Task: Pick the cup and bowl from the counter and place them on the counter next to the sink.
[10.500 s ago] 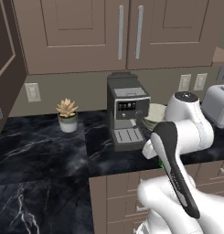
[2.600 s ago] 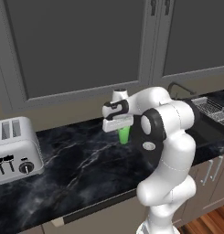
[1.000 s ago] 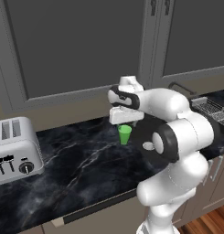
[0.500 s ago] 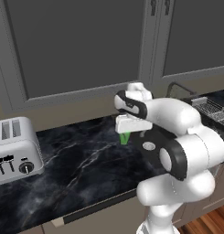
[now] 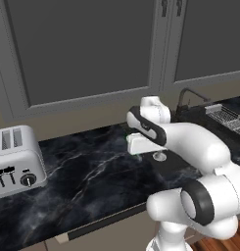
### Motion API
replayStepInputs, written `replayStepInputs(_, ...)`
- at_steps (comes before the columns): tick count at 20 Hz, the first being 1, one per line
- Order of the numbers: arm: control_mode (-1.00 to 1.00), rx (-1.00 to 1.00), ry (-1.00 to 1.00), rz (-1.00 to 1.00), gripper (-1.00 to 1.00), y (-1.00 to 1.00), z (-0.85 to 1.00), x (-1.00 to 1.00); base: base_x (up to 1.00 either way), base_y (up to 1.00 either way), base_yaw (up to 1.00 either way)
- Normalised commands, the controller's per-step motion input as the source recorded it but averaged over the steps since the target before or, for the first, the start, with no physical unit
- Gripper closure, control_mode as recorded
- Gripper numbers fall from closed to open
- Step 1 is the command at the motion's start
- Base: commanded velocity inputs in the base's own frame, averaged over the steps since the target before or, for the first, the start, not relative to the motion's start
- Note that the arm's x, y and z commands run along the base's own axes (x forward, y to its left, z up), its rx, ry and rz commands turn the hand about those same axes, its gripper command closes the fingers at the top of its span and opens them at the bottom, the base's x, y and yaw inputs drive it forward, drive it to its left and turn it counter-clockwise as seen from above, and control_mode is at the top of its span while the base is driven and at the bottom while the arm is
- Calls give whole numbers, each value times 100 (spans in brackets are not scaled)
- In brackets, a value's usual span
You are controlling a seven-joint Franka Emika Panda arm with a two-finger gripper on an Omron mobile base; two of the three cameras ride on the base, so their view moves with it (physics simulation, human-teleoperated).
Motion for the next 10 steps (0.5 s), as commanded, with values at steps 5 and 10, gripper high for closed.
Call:
replayStepInputs(5,-100,0,0,0,-100,0,0,-3,0,0,0)
replayStepInputs(10,-100,0,0,0,-100,0,0,0,0,0,0)
